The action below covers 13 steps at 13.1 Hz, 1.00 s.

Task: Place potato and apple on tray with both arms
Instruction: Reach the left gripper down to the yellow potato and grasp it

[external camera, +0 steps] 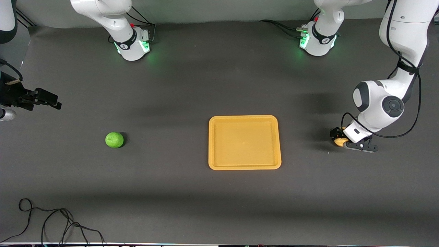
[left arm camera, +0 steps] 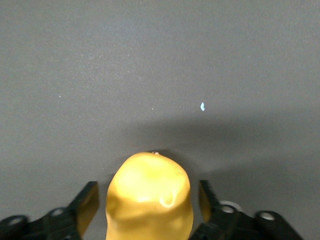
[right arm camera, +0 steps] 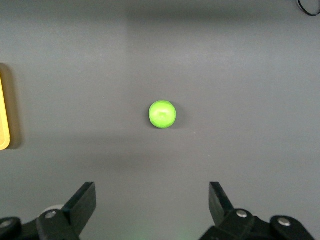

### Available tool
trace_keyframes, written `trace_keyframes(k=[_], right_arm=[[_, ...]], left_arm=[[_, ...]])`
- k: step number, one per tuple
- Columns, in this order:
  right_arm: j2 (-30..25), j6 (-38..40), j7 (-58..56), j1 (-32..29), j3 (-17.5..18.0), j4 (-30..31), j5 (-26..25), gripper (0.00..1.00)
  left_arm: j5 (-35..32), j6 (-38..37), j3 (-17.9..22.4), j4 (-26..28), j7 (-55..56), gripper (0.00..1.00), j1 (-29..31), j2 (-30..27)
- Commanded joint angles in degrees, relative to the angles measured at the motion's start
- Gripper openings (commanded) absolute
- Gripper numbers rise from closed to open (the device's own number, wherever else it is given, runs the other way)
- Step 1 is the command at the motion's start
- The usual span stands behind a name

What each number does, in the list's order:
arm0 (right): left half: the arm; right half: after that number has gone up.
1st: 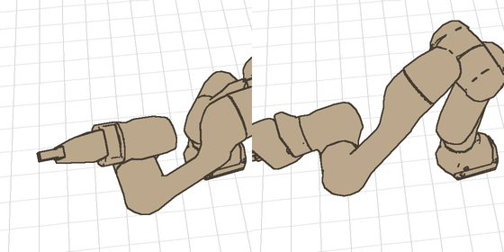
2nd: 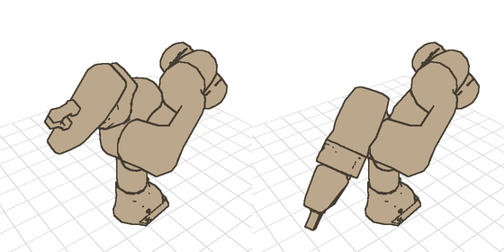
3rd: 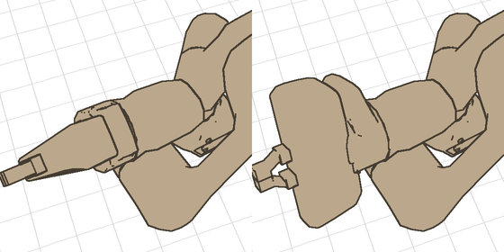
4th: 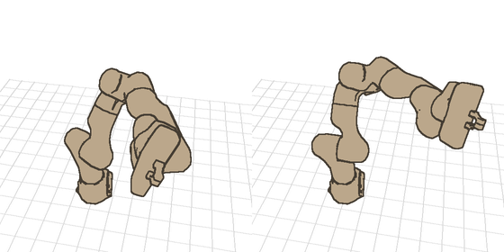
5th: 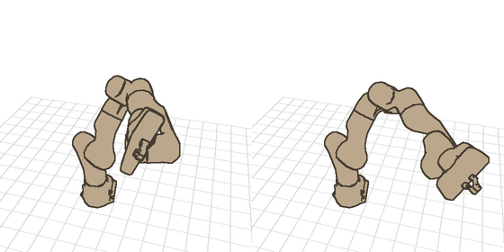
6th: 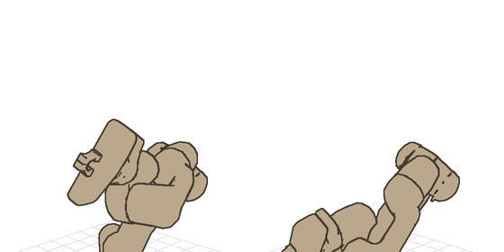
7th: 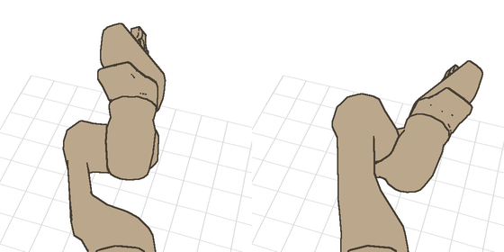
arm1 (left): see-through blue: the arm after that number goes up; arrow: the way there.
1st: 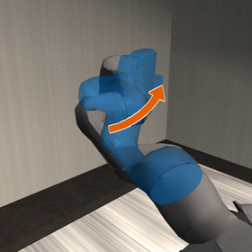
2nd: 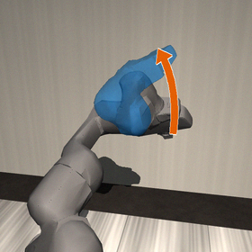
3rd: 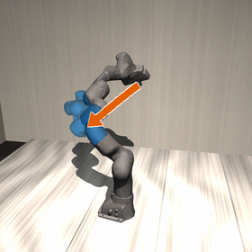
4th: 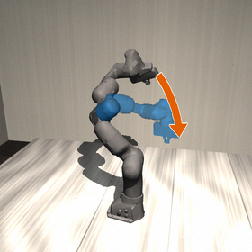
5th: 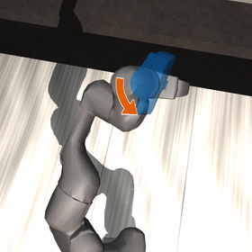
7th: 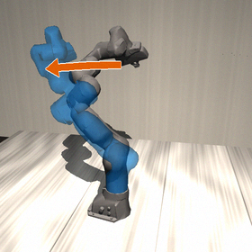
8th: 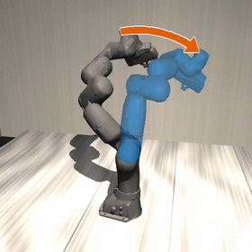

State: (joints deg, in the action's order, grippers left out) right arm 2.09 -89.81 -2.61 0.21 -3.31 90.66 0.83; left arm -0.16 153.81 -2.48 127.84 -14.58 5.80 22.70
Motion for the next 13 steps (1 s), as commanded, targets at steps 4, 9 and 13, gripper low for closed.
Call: trace_keyframes(k=[4,9,13], right_arm=[[0.9,0.2,-1.3,0.4,-0.3,-1.5,-0.7,1.00],[0.9,0.2,-1.3,0.4,-0.3,-1.5,-0.7,1.00],[0.9,0.0,-1.3,0.4,-0.3,-1.5,-0.7,1.00]], left_arm=[[0.0,0.2,-0.3,1.8,0.4,0.29,0.2,-1.9],[0.1,-9.8,-0.5,-1.8,30.9,0.30,-17.3,-6.4],[0.3,-13.9,-0.5,-8.6,51.5,0.30,-28.8,-2.9]])
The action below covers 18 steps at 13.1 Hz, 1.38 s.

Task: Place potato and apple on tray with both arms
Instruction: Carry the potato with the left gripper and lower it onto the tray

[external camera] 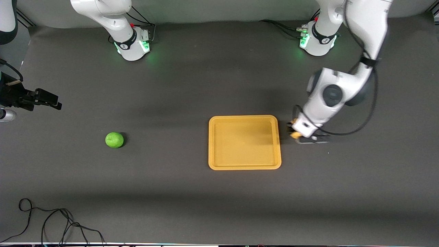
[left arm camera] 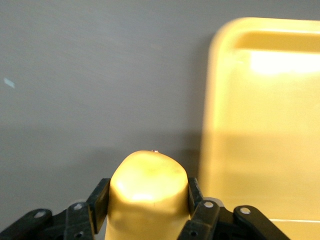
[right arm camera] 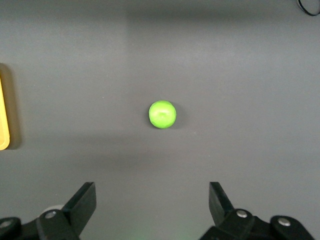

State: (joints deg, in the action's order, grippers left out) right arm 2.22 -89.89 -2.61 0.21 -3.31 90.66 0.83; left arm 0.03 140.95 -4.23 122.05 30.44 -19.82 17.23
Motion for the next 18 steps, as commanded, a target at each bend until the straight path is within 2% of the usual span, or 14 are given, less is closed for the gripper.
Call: trace_keyframes(k=[1,4,7,9,18], right_arm=[[0.8,0.1,-1.3,0.4,-0.3,-1.5,-0.6,1.00],[0.8,0.1,-1.3,0.4,-0.3,-1.4,-0.7,1.00],[0.8,0.1,-1.3,0.4,-0.3,-1.4,-0.7,1.00],[0.8,0.1,-1.3,0.4,-0.3,-1.4,-0.7,1.00],[0.8,0.1,-1.3,0.4,-0.3,-1.4,-0.6,1.00]], left_arm=[[0.3,-0.4,1.2,-3.9,8.8,0.30,-4.3,4.0],[0.3,6.3,1.2,-7.2,16.9,0.30,-7.5,10.1],[0.3,6.9,1.2,-14.5,24.0,0.29,-10.9,15.5],[0.2,7.0,1.2,-16.4,24.5,0.29,-11.2,17.2],[-1.8,6.7,1.7,-15.8,22.6,0.31,-10.4,17.8]])
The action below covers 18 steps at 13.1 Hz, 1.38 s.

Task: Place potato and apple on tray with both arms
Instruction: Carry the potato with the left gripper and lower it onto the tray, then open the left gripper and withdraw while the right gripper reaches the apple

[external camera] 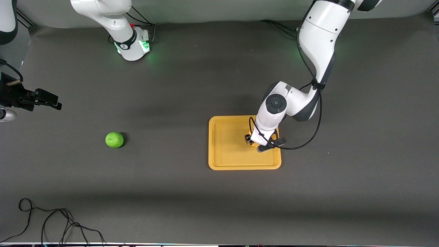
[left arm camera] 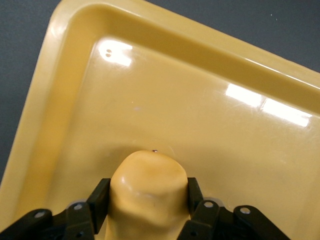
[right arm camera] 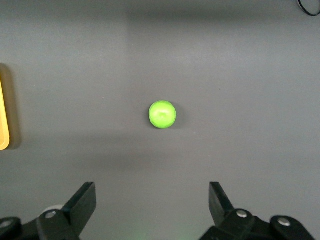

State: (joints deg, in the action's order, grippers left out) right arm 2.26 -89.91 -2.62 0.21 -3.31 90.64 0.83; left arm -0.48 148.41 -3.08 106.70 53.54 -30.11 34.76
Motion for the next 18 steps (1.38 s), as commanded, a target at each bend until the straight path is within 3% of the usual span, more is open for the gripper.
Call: trace_keyframes(k=[1,2,3,4,5,9,14,18], right_arm=[[0.7,0.1,-1.3,0.4,-0.3,-1.3,-0.7,1.00],[0.7,0.1,-1.3,0.4,-0.3,-1.3,-0.7,1.00],[0.7,0.1,-1.4,0.4,-0.3,-1.3,-0.6,1.00],[0.7,0.1,-1.4,0.4,-0.3,-1.3,-0.7,1.00],[0.7,0.1,-1.4,0.4,-0.3,-1.3,-0.7,1.00],[0.7,0.1,-1.6,0.4,-0.3,-1.3,-0.6,1.00],[0.6,-0.4,-1.9,0.4,-0.5,-0.8,-0.6,1.00],[0.3,-8.2,-1.8,1.9,-0.2,6.7,-0.6,1.00]], left_arm=[[-1.6,-0.7,0.5,-0.4,-0.5,0.35,-0.1,0.3],[-1.6,-0.7,0.5,-0.4,-0.5,0.50,-0.1,0.3],[-1.6,-0.7,0.5,-0.4,-0.5,0.77,-0.1,0.3],[-1.6,-0.7,0.6,-0.4,-0.5,0.91,0.0,0.3],[-1.7,-0.7,0.6,-0.4,-0.5,0.98,0.0,0.3],[-1.7,-3.5,0.7,-1.1,-3.0,0.99,1.4,-1.8],[-1.7,-24.8,0.6,-3.3,-16.3,0.99,6.0,-14.0],[-1.6,-41.6,0.7,-3.5,-35.4,0.99,13.2,-25.9]])
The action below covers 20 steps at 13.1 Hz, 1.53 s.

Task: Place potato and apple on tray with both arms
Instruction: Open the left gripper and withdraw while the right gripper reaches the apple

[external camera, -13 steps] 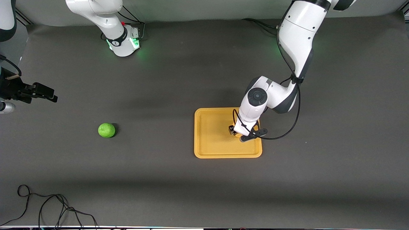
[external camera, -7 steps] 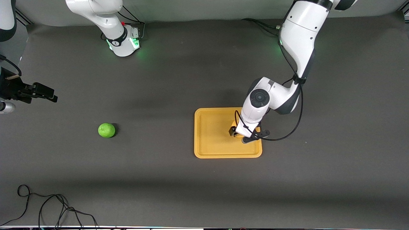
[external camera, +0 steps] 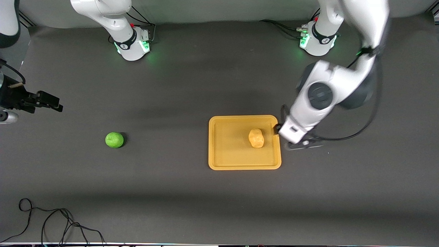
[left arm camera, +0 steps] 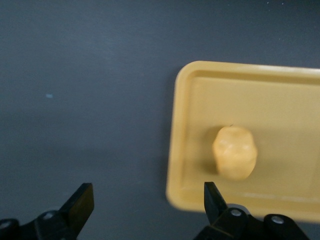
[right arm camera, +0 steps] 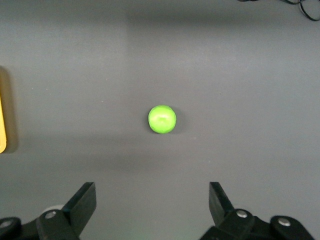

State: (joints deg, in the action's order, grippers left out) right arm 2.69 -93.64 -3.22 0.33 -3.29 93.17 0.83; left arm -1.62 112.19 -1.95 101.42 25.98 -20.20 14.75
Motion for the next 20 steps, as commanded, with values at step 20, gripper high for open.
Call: trace_keyframes(k=[20], right_arm=[[16.3,-71.1,-3.2,2.0,-0.8,41.9,-0.6,1.00]], left_arm=[[3.3,-21.3,1.0,0.5,-32.9,0.99,25.0,-21.8]])
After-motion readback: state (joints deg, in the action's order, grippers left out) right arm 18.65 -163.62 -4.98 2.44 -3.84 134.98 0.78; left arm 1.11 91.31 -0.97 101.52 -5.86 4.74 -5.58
